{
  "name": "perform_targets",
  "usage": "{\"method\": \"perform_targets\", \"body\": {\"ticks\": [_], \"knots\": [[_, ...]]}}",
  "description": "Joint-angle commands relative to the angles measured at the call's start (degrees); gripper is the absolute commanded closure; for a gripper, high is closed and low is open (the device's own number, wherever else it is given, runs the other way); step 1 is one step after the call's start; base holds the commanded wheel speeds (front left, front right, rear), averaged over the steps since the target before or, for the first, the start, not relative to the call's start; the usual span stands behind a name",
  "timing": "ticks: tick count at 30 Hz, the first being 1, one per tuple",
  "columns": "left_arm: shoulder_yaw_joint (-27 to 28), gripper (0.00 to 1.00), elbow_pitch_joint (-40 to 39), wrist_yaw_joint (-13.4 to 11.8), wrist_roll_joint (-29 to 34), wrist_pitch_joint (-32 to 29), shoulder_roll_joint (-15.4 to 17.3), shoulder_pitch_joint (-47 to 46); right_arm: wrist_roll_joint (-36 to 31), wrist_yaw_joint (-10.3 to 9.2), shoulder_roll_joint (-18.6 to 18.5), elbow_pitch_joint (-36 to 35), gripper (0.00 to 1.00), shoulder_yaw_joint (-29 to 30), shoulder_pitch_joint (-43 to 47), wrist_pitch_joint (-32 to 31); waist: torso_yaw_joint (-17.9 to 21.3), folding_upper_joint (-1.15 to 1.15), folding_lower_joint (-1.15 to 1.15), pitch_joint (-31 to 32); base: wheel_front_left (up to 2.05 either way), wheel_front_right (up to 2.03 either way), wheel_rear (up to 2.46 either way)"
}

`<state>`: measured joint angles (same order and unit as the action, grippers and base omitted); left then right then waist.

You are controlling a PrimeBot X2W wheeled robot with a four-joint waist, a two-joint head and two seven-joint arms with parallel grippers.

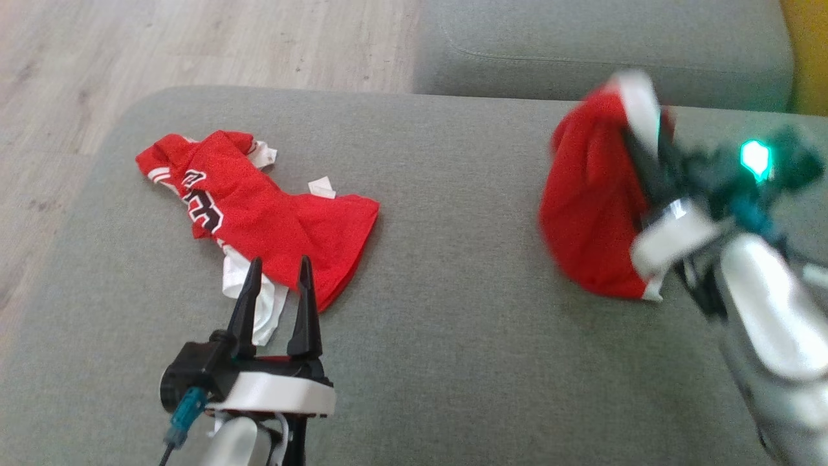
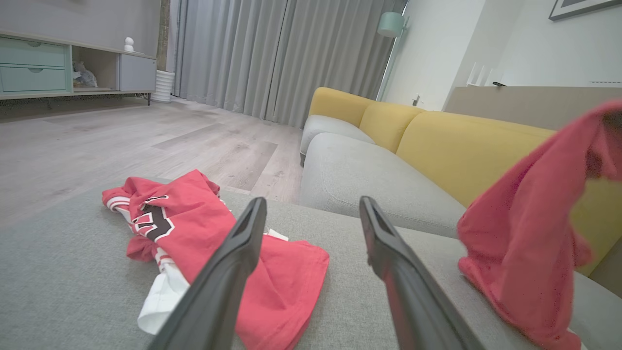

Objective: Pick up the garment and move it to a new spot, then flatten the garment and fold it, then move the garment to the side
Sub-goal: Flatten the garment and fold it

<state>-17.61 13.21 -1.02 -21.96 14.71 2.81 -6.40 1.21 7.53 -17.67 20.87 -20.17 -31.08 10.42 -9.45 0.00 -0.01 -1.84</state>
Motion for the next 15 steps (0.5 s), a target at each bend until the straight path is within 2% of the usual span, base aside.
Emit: {"method": "perform_targets", "body": {"ticks": [1, 6, 10, 13, 15], "knots": [[1.95, 0.00, -2.18, -0.47, -0.38, 0.29, 0.07, -1.33, 1.48, -0.04, -2.39, -1.57, 1.00, -1.35, 2.61, -1.30, 0.50, 0.00, 0.01, 0.14, 0.00, 0.00, 0.00], [2.66, 0.00, -2.11, -0.20, 0.46, 0.29, 0.07, -0.67, 6.07, -0.04, -8.39, -4.75, 1.00, -2.53, 12.94, -7.25, 2.85, 0.00, 0.01, 0.65, 0.00, 0.00, 0.00], [3.41, 0.00, -2.30, 0.19, 0.84, 0.29, 0.07, -0.98, 4.92, -0.04, -12.62, -8.66, 1.00, -1.27, 18.58, -12.21, 5.38, 0.00, 0.01, 0.49, 0.00, 0.00, 0.00], [3.36, 0.00, -2.51, 0.38, 0.80, 0.29, 0.07, -1.57, 2.98, -0.04, -14.61, -10.17, 1.00, 1.42, 21.76, -15.87, 7.10, 0.00, 0.01, 0.08, 0.00, 0.00, 0.00], [2.99, 0.00, -2.59, 0.48, 0.78, 0.29, 0.07, -2.05, 0.69, -0.04, -14.64, -10.05, 1.00, 5.71, 23.83, -19.16, 7.93, 0.00, 0.01, -0.29, 0.00, 0.00, 0.00]]}}
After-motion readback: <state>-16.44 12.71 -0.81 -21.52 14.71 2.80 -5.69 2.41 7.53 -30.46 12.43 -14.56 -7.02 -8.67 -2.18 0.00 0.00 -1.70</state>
